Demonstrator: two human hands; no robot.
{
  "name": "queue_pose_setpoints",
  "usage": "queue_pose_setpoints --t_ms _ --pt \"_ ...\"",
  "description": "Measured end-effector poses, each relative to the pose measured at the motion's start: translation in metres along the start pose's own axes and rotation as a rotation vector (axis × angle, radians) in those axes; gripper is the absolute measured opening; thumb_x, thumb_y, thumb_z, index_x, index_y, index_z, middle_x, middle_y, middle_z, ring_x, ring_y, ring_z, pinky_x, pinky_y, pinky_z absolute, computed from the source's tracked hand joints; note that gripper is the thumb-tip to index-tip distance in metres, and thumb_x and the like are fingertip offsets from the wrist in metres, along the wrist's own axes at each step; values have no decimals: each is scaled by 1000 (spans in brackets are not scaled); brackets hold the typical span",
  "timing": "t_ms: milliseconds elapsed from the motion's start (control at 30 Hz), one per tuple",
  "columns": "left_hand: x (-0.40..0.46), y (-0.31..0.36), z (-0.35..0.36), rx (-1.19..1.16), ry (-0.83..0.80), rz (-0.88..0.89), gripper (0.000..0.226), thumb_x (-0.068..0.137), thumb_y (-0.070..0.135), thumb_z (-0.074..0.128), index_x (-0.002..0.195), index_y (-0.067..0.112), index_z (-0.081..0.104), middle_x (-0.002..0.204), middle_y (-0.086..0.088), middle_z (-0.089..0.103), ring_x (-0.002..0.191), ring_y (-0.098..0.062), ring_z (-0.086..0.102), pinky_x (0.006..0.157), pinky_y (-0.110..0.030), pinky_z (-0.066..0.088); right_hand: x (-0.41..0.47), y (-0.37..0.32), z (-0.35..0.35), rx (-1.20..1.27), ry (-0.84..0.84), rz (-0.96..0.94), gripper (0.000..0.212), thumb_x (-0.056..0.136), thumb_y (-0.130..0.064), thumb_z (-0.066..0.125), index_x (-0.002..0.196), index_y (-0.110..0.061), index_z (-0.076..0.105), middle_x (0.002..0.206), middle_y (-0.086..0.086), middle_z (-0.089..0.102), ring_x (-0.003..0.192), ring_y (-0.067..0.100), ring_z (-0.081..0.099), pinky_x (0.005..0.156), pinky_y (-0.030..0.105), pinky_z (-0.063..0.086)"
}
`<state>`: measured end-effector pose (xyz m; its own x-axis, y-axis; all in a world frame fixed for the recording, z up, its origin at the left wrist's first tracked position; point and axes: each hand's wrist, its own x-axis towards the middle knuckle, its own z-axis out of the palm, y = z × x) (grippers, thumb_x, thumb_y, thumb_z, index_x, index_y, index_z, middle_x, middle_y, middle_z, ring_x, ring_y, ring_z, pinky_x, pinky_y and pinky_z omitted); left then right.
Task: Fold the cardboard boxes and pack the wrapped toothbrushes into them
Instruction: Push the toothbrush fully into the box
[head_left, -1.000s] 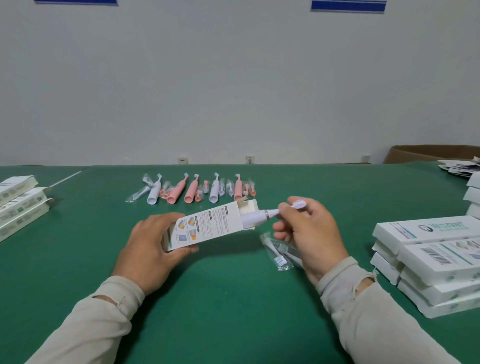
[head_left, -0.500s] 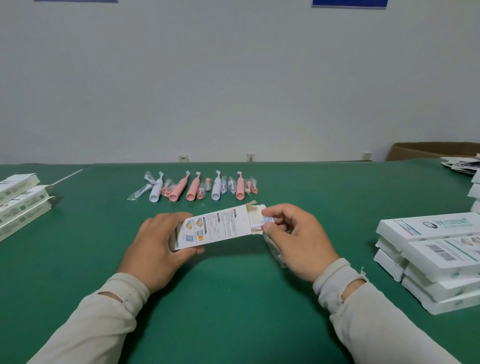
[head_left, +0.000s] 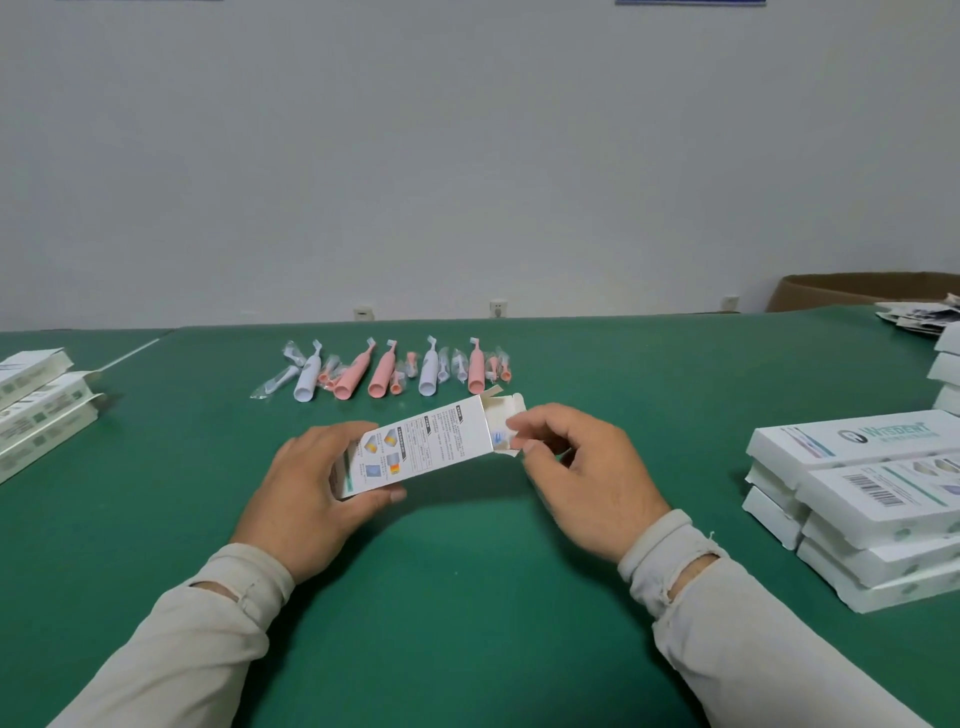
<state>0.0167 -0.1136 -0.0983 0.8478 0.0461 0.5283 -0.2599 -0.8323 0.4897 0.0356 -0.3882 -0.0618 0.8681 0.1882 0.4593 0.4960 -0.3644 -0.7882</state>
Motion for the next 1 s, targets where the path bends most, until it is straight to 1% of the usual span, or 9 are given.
queue_pose_setpoints --t_ms 133,300,433,500,567,633,700,833,1000 --pt "0 2 -1 3 -11 0 56 69 49 83 119 47 56 108 24 55 104 -11 47 88 -31 38 -1 -2 1 -60 -39 -45 28 91 -8 59 102 -27 76 92 -17 66 80 -1 57 71 8 40" --pt "0 2 -3 32 -32 1 59 68 50 83 121 41 59 108 22 56 105 -13 49 89 -32 39 -1 -2 -1 -50 -84 21 18 91 -13 67 98 -24 78 83 -20 69 70 -9 57 68 5 40" --pt "0 3 -2 33 -56 5 62 68 51 83 123 39 59 111 21 57 106 -12 49 91 -30 39 0 -4 -8 -106 -153 6 12 89 -17 71 96 -24 78 84 -12 68 74 -1 58 73 11 44" --pt "0 2 -2 32 -86 14 63 68 45 86 125 36 59 114 19 56 109 -12 49 95 -31 39 0 -5 -9 -193 -183 -25 10 91 -19 70 96 -23 78 87 -7 66 79 5 58 76 15 45" --pt "-1 0 -2 50 -126 33 67 72 31 87 131 33 56 120 15 54 116 -15 49 102 -31 37 0 -6 -9 -254 -210 -41 9 93 -20 66 94 -22 75 89 -3 64 81 10 57 77 20 44" --pt "0 -3 -2 78 -145 24 70 75 23 85 137 28 52 125 12 51 121 -18 47 106 -32 36 0 -6 -9 -279 -235 -29 10 95 -22 62 93 -22 72 91 -3 61 82 11 55 76 21 42" --pt "1 -5 -4 92 -134 2 67 76 25 84 135 27 53 121 13 52 118 -18 47 104 -34 38 0 -6 -10 -300 -255 -18 11 97 -24 59 93 -24 69 92 -6 59 82 8 54 75 20 41" --pt "1 -3 -7 121 -117 16 55 77 33 81 124 40 53 111 22 52 109 -14 48 92 -40 46 2 -5 -14 -265 -238 -16 10 95 -25 62 89 -27 69 88 -10 59 77 5 54 71 15 40" --pt "1 -5 -9 111 -125 24 55 77 33 82 124 39 55 111 21 55 105 -13 50 89 -42 49 2 -4 -12 -191 -245 8 10 92 -22 68 87 -24 76 85 -8 64 77 7 57 75 21 46"
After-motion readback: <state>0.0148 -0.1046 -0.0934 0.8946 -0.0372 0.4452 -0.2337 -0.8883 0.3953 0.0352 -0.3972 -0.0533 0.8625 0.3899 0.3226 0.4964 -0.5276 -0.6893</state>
